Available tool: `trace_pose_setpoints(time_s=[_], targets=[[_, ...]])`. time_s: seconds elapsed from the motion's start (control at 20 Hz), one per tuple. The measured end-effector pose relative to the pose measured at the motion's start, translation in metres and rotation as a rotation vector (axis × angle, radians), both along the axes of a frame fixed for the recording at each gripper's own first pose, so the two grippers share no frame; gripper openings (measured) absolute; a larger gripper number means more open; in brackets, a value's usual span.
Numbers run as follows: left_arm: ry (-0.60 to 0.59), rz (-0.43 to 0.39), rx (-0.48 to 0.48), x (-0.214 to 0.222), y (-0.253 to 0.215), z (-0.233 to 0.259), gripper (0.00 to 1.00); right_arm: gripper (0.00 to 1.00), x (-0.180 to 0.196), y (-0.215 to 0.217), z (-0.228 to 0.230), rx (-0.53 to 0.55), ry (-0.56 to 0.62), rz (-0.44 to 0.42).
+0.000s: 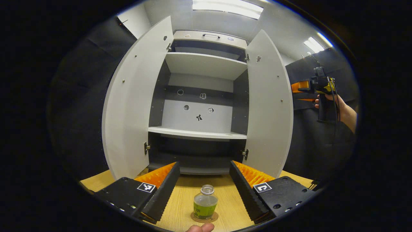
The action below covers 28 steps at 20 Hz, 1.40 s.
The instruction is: Grasp the bottle in the cabinet with the left hand and place it on the coaster, then close the right door with the right hand and the left door with the left hand.
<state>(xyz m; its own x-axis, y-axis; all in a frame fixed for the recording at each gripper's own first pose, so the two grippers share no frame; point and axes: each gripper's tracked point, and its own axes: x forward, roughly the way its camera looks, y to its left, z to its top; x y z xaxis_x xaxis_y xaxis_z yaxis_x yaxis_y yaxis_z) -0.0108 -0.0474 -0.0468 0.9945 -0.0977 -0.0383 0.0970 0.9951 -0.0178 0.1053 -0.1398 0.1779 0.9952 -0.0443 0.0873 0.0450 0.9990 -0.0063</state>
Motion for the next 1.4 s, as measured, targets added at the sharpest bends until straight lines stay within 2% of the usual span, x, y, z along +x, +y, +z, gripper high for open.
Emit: trace_pose_setpoints(time_s=[0.15,0.3,0.65,0.8,0.95,1.15,1.25,1.3,1.35,1.4], targets=[[0.000,-0.008,-0.006,-0.001,-0.001,0.000,0.94,0.82,0.000,0.040,-0.009,-0.062,0.038,0.062],[-0.002,0.005,-0.013,-0.005,0.002,0.001,0.94,0.82,0.008,0.068,-0.010,-0.085,0.031,0.079],[-0.021,0.035,-0.006,-0.015,0.012,0.008,0.94,0.82,0.043,0.128,-0.024,-0.081,0.046,0.199],[-0.022,0.048,0.002,-0.015,0.018,0.012,0.94,0.82,0.055,0.130,-0.023,-0.071,0.028,0.193],[-0.027,0.055,0.007,-0.014,0.023,0.014,0.94,0.82,0.050,0.126,-0.023,-0.051,0.012,0.196],[-0.018,0.047,0.015,-0.012,0.022,0.014,0.94,0.82,0.029,0.112,-0.029,-0.054,0.007,0.181],[-0.019,0.043,0.007,-0.009,0.020,0.015,0.94,0.82,0.014,0.099,-0.043,-0.064,-0.002,0.145],[-0.017,0.040,0.002,-0.008,0.020,0.016,0.99,0.82,0.006,0.095,-0.054,-0.060,0.002,0.129],[-0.014,0.036,-0.002,-0.005,0.019,0.017,0.94,0.82,-0.003,0.092,-0.065,-0.049,0.009,0.116],[-0.015,0.031,-0.005,-0.003,0.019,0.019,0.94,0.82,-0.014,0.091,-0.076,-0.033,0.013,0.108]])
